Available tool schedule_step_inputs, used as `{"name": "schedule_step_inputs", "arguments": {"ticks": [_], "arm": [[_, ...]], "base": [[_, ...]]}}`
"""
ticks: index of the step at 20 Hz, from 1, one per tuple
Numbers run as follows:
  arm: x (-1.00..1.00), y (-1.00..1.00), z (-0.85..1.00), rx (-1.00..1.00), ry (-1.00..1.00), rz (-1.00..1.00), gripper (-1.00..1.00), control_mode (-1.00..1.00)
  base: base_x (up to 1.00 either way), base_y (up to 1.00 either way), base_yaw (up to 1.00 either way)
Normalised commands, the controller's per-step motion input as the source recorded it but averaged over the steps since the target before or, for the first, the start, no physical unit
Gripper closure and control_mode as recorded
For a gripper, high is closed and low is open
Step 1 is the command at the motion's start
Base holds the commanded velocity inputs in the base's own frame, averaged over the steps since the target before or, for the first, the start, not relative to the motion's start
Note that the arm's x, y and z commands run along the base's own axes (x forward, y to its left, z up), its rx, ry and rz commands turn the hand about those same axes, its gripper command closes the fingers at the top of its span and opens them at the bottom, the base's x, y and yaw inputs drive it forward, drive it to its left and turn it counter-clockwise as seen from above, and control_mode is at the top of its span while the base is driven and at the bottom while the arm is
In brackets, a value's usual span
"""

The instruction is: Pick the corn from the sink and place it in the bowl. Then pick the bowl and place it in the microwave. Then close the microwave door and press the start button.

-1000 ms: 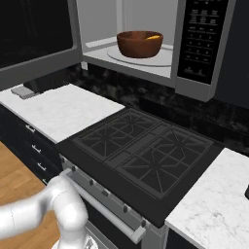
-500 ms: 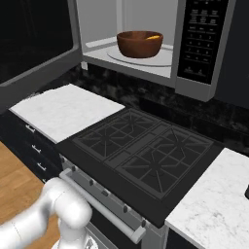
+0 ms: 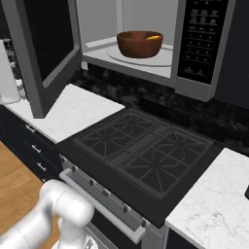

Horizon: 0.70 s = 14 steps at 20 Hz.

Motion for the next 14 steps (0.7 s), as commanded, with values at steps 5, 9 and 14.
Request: {"name": "schedule_step_inputs", "arguments": {"ticks": [5,9,14], "arm": [[0.81,-0.86,-0.05,0.15,0.00,0.00,-1.00,-1.00],[0.67,-0.91,0.00,0.14,0.00,0.00,-1.00,-1.00],[0.75,-0.37,0.00,0.03,-0.01,-0.07,-1.00,-1.00]], "base": [[0.00,0.00,0.00],[0.00,0.00,0.00],[0.00,0.00,0.00]]}}
